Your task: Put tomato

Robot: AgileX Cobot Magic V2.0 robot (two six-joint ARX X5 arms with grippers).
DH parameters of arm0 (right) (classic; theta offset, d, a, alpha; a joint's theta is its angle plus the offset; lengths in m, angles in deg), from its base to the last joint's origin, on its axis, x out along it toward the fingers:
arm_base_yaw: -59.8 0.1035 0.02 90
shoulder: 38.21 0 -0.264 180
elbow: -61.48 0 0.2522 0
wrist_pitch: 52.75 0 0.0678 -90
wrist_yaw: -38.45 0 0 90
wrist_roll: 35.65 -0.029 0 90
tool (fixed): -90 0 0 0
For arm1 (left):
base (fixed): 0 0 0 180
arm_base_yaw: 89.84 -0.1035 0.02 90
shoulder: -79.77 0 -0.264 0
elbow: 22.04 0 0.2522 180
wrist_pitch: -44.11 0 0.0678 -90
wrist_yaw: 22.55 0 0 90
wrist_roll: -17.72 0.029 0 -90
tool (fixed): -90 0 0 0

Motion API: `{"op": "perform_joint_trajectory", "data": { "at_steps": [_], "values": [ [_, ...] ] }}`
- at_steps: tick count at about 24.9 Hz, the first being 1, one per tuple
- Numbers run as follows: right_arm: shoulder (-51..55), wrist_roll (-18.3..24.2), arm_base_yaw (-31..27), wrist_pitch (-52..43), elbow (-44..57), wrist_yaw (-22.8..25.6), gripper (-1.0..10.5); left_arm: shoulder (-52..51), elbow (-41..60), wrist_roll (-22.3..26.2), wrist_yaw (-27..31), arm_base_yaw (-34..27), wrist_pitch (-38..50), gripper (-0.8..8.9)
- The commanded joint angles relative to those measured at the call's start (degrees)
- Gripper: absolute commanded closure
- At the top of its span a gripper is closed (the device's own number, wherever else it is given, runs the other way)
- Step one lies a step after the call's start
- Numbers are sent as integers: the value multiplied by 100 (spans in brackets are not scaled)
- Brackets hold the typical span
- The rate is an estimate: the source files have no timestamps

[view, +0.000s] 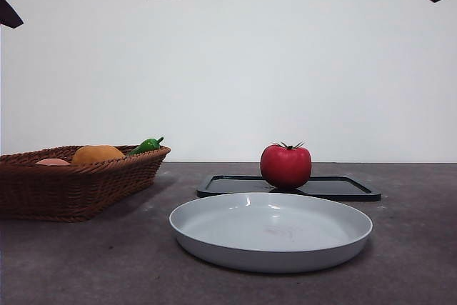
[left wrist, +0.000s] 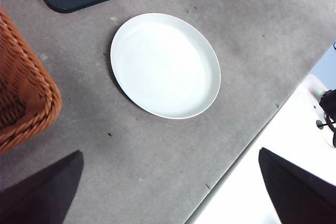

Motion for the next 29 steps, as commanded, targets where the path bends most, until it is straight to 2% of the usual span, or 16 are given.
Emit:
{"op": "perform_joint_trajectory", "data": {
  "at_steps": [1, 3, 4, 6, 8, 10, 29],
  "values": [
    [105, -109, 70, -33, 42, -20, 430, 35, -129, 66, -33, 22, 33, 283],
    [173, -107, 70, -39, 57, -20, 432, 35, -129, 66, -33, 22, 33, 285],
    [173, -109, 68, -37, 57, -20, 481, 35, -129, 66, -33, 22, 33, 310],
    [164, -107, 70, -22, 57, -20, 762, 35, -129, 68, -33, 22, 31, 511],
    [166, -105, 70, -31, 57, -20, 949, 35, -129, 66, -33, 22, 33, 678],
    [166, -105, 68, -31, 57, -20, 939, 35, -129, 66, -33, 22, 33, 804],
    [166, -105, 68, -118, 57, -2, 939, 35, -129, 66, -33, 22, 24, 805]
  ]
}}
